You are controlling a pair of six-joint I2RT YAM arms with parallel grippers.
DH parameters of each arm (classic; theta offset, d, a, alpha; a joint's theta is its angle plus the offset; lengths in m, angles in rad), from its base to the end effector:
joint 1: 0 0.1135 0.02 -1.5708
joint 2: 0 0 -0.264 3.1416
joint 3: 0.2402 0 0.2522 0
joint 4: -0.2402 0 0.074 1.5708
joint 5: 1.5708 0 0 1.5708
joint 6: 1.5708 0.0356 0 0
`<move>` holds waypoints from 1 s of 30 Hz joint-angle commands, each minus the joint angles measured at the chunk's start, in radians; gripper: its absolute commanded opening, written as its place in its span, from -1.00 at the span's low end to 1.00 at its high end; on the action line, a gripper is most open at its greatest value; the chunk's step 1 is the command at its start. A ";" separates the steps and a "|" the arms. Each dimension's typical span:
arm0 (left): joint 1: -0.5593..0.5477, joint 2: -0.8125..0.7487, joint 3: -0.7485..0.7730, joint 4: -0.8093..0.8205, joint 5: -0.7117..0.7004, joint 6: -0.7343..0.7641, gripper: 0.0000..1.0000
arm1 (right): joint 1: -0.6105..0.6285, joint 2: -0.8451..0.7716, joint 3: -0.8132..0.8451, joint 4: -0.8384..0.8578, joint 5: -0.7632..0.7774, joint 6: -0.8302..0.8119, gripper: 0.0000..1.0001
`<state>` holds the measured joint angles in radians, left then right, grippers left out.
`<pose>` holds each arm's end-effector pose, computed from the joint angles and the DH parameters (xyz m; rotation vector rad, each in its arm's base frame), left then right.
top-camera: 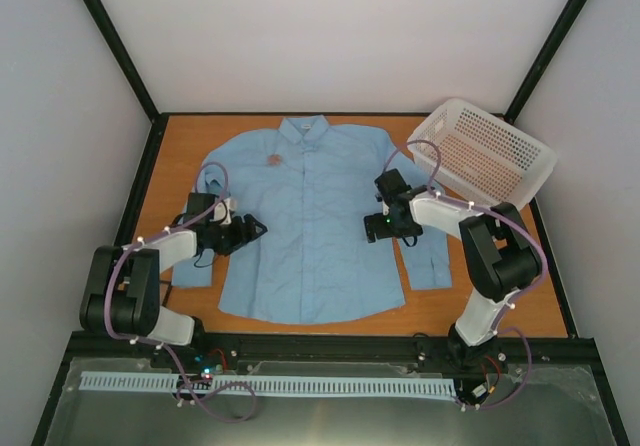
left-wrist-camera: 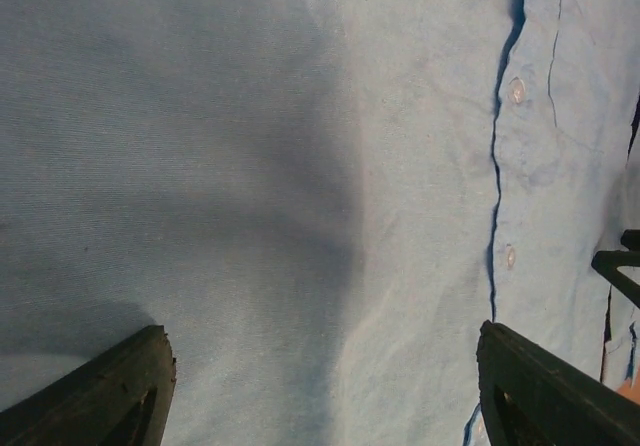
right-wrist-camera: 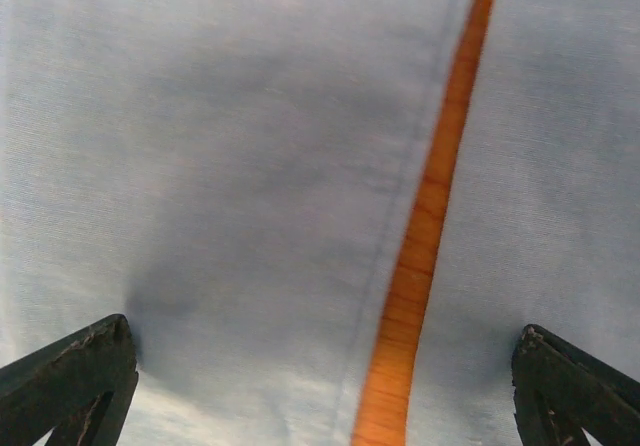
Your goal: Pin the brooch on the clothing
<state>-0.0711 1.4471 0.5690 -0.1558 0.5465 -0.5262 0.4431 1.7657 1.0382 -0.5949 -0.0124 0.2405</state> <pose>0.2415 -0.0358 0.1356 -0.3975 2.6193 -0.9213 0.2897 0.1380 0.1482 -0.2963 2.8933 0.1387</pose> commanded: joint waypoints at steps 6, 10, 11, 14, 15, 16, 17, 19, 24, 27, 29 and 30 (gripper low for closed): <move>0.002 -0.137 -0.077 -0.079 -0.101 -0.060 0.68 | -0.007 -0.126 -0.145 0.003 0.061 0.052 1.00; 0.002 -0.283 0.015 -0.139 -0.106 -0.059 0.73 | -0.006 -0.285 -0.047 -0.053 -0.008 0.015 1.00; 0.002 -0.324 0.051 -0.161 -0.111 -0.053 0.76 | -0.007 -0.328 -0.006 -0.070 -0.015 0.007 1.00; 0.003 -0.444 0.183 -0.211 -0.130 -0.020 0.92 | -0.012 -0.456 0.107 -0.101 -0.033 -0.013 1.00; 0.002 -0.479 0.231 -0.224 -0.139 -0.008 0.98 | -0.014 -0.498 0.145 -0.106 -0.031 -0.016 1.00; 0.002 -0.508 0.276 -0.242 -0.147 0.002 0.99 | -0.015 -0.538 0.182 -0.110 -0.028 -0.020 1.00; 0.003 -0.537 0.343 -0.253 -0.153 0.015 0.99 | -0.016 -0.574 0.212 -0.120 -0.024 -0.027 1.00; 0.002 -0.582 0.448 -0.281 -0.166 0.043 0.99 | -0.015 -0.634 0.293 -0.149 -0.011 -0.047 1.00; 0.003 -0.636 0.680 -0.334 -0.241 0.104 0.99 | -0.015 -0.719 0.480 -0.290 0.084 -0.070 1.00; 0.003 -0.644 0.793 -0.371 -0.305 0.129 0.99 | -0.015 -0.751 0.584 -0.370 0.144 -0.064 1.00; 0.003 -0.644 0.857 -0.389 -0.330 0.143 0.99 | -0.015 -0.774 0.643 -0.403 0.168 -0.056 1.00; 0.002 -0.645 0.887 -0.399 -0.339 0.148 1.00 | -0.015 -0.786 0.668 -0.416 0.175 -0.051 1.00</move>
<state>-0.0704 0.7933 1.3575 -0.4526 0.2901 -0.4355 0.4316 1.0111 1.6222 -0.8738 0.0826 0.1905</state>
